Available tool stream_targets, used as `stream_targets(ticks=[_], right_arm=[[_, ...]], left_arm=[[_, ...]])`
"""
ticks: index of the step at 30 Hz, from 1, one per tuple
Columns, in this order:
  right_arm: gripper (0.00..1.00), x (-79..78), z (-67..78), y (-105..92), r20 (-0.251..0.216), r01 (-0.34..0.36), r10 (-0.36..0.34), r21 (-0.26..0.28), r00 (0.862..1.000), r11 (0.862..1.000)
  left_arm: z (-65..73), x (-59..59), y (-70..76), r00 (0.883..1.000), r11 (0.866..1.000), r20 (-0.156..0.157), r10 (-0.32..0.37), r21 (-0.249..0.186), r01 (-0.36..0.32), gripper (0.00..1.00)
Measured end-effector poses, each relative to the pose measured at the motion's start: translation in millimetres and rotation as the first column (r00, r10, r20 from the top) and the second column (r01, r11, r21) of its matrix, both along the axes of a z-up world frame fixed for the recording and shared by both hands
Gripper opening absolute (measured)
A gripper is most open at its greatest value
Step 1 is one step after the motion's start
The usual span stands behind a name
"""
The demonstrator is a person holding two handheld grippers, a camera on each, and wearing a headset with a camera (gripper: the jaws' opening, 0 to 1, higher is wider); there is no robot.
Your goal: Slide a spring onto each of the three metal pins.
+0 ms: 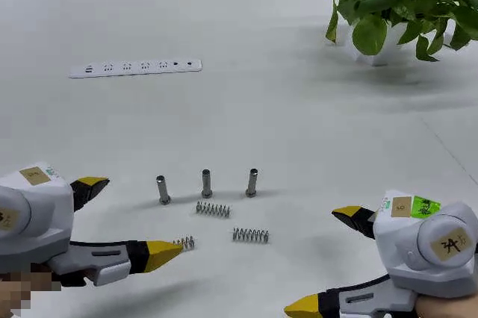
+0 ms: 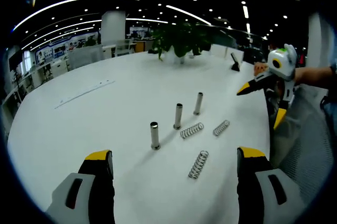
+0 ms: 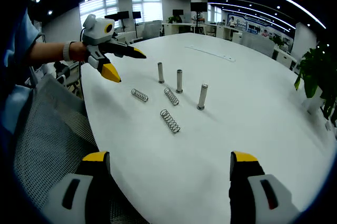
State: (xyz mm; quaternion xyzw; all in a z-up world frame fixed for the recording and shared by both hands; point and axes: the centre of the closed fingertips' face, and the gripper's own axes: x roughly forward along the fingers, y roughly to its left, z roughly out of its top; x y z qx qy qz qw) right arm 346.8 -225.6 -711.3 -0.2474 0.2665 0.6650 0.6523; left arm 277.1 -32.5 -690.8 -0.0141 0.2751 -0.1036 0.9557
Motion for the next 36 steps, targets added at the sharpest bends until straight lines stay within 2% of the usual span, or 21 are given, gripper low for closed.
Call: stream_targets(ticks=[11,23,30,36], right_arm=[[0.96,4.1,3.5,4.7,0.022,-0.031,0.031,-0.008,0.999,0.999],[0.96,4.4,3.2,4.8,0.027,-0.042,0.043,-0.016,0.999,0.999],[0.96,4.1,2.3,5.2,0.026,-0.044,0.045,-0.016,0.999,0.999],[0.96,2.9,0.3,4.0,0.027,-0.046,0.047,-0.021,0.999,0.999]], left_arm=[[-1.5,-13.1,-13.5,0.999,0.999,-0.013,-0.035,-0.004,0.035,1.0],[-2.9,-18.0,-23.0,0.997,0.997,-0.035,-0.075,-0.001,0.075,0.98],[-8.3,-17.0,-25.6,0.992,0.993,-0.045,-0.115,0.001,0.115,0.91],[-13.6,-15.3,-28.1,0.988,0.99,-0.062,-0.138,0.001,0.139,0.78]])
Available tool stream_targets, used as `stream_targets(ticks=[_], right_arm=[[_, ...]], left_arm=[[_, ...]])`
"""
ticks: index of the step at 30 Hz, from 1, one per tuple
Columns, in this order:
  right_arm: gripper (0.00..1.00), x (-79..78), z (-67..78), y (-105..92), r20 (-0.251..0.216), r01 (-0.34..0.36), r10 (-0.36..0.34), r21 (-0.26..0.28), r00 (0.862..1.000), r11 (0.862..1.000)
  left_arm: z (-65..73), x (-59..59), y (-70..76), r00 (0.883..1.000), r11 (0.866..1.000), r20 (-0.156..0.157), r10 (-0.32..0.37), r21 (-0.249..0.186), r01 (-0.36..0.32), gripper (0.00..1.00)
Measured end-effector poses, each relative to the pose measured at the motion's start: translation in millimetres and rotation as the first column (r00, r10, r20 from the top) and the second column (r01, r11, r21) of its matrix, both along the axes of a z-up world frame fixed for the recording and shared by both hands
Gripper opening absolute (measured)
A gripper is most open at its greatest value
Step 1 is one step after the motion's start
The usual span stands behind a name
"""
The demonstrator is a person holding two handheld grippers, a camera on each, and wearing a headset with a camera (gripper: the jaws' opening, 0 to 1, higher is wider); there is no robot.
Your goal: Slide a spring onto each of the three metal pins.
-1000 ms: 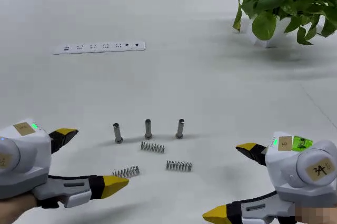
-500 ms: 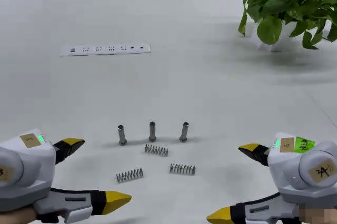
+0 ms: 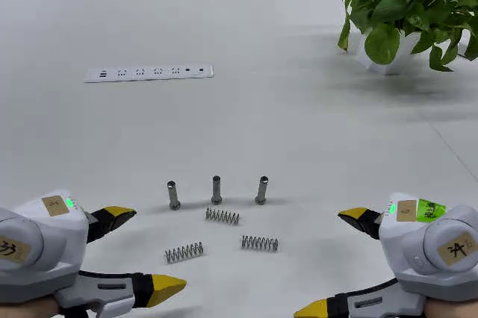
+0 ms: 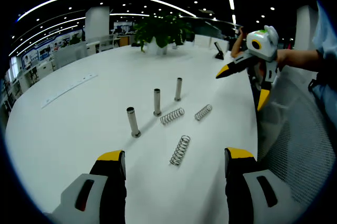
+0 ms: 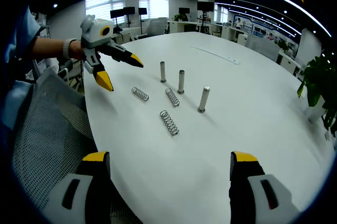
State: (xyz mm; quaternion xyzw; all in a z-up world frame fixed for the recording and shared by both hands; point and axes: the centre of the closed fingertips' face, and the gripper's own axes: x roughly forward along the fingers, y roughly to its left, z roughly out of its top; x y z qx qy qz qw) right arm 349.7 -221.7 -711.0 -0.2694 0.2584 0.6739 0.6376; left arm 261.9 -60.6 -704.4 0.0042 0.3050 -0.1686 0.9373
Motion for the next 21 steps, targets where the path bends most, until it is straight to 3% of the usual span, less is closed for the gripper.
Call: stream_targets(ticks=[5,10,17,21], right_arm=[[0.96,-0.5,1.0,0.2,0.0,0.004,-0.004,0.002,1.0,1.0],[0.95,-0.3,1.2,0.0,0.0,0.006,-0.006,0.003,1.0,1.0],[0.96,2.0,1.8,0.1,0.0,0.012,-0.012,0.007,1.0,1.0],[0.96,3.9,2.4,-0.1,0.0,0.019,-0.019,0.012,1.0,1.0]], left_arm=[[-3.1,0.6,-2.8,0.999,0.999,-0.013,-0.035,0.017,0.035,0.64],[-11.4,-1.4,-6.6,0.996,0.996,-0.05,-0.077,0.037,0.079,0.43],[-19.9,0.7,-6.8,0.993,0.995,-0.077,-0.085,0.044,0.089,0.27],[-23.3,2.1,-6.6,0.991,0.992,-0.086,-0.104,0.058,0.109,0.26]])
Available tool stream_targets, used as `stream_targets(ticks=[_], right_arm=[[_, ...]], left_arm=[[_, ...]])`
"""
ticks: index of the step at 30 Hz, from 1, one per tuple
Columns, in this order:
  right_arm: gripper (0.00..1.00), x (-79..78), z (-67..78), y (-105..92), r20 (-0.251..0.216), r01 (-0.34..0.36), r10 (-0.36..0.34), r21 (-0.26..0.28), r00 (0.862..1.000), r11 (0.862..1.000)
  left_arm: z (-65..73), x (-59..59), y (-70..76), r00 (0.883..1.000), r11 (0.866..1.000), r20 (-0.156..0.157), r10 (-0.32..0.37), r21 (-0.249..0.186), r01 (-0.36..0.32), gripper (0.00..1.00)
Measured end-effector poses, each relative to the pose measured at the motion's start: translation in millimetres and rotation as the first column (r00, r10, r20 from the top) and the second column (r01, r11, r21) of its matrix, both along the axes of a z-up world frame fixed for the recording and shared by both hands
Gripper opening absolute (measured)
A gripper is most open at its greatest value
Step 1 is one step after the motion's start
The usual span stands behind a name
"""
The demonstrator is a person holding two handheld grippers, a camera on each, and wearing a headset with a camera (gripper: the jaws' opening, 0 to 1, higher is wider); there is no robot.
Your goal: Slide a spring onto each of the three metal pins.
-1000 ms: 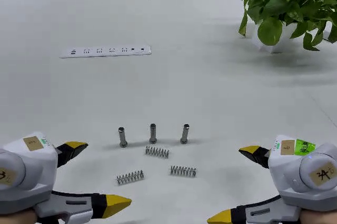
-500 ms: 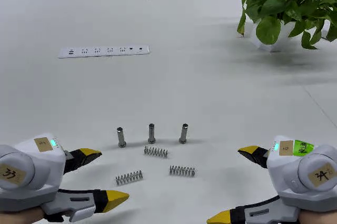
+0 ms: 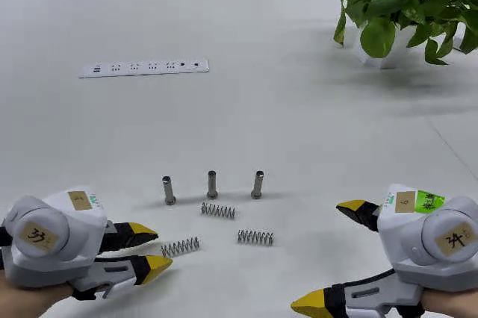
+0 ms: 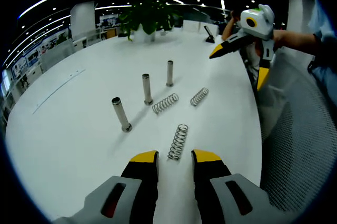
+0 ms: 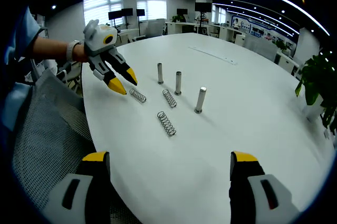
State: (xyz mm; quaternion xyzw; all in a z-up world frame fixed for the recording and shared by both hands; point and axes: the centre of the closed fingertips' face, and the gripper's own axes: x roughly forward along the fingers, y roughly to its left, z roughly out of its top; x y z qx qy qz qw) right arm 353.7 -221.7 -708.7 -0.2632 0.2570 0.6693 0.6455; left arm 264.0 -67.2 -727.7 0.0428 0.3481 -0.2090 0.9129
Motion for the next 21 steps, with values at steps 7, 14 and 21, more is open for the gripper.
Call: stream_targets(ticks=[7,14,21], right_arm=[[0.96,-0.2,0.2,-1.2,-0.001,0.009,-0.009,0.0,1.0,1.0],[0.96,-0.6,-1.7,-3.0,-0.007,0.014,-0.014,-0.003,1.0,1.0],[0.96,-1.2,-0.4,-1.7,-0.009,0.014,-0.014,0.002,1.0,1.0]], left_arm=[[-6.1,2.6,3.8,1.0,1.0,-0.019,-0.022,0.011,0.022,0.2],[-10.4,4.3,1.3,0.998,0.998,-0.041,-0.046,0.031,0.047,0.18],[-15.5,5.6,0.3,0.996,0.996,-0.055,-0.066,0.061,0.069,0.17]])
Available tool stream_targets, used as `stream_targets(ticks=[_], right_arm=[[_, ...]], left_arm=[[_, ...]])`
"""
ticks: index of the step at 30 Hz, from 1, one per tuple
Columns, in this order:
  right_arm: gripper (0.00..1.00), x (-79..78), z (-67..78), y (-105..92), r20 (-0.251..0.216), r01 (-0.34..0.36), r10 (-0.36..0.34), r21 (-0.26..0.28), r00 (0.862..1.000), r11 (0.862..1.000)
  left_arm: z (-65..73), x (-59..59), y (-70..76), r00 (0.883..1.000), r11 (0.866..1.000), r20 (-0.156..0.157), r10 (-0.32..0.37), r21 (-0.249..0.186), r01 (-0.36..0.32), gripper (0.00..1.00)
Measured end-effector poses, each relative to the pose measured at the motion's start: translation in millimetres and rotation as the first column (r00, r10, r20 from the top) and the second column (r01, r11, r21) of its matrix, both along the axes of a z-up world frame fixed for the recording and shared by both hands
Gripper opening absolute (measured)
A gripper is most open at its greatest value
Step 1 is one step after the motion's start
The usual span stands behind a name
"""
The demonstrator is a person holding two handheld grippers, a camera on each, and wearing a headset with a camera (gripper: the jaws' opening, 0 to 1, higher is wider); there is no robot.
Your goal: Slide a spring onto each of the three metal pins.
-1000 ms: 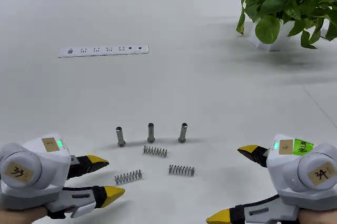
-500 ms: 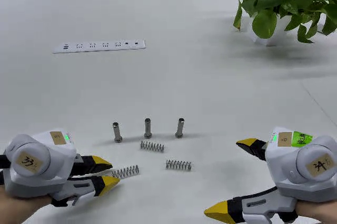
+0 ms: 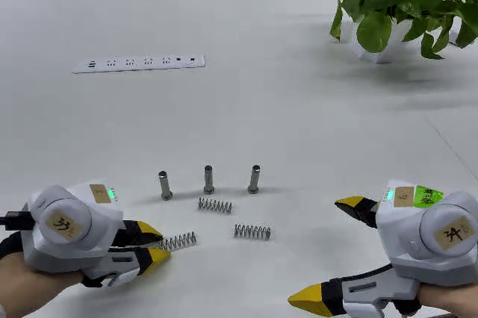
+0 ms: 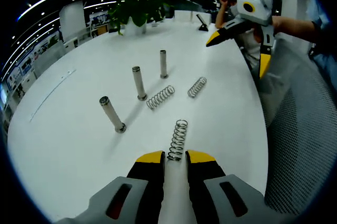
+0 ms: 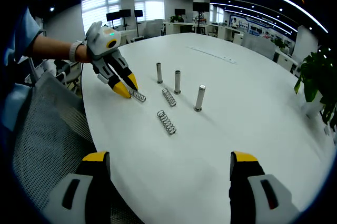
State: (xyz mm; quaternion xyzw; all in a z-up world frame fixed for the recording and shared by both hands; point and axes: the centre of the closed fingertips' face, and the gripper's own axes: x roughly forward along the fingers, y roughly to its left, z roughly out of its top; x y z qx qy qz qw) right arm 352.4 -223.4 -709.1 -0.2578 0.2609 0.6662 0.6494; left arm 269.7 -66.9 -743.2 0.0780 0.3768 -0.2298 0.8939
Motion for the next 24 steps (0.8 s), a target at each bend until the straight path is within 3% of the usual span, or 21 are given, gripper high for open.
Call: stream_targets(ticks=[5,11,20,24], right_arm=[[0.96,-0.6,-0.5,-0.3,-0.002,-0.003,0.003,-0.003,1.0,1.0],[0.96,-1.1,-1.2,-0.1,-0.004,-0.005,0.005,-0.002,1.0,1.0],[0.96,-3.2,-0.7,-0.2,-0.005,-0.01,0.01,-0.005,1.0,1.0],[0.95,-3.2,-0.6,-0.1,-0.005,-0.011,0.011,-0.002,1.0,1.0]], left_arm=[[0.6,1.3,0.8,1.0,0.999,0.0,-0.018,0.037,0.018,0.14],[-0.4,2.0,2.2,0.999,0.997,-0.025,-0.038,0.062,0.04,0.13],[-3.9,2.1,2.3,0.992,0.989,-0.111,-0.068,0.122,0.082,0.12],[-5.1,1.6,2.3,0.989,0.984,-0.124,-0.082,0.145,0.1,0.12]])
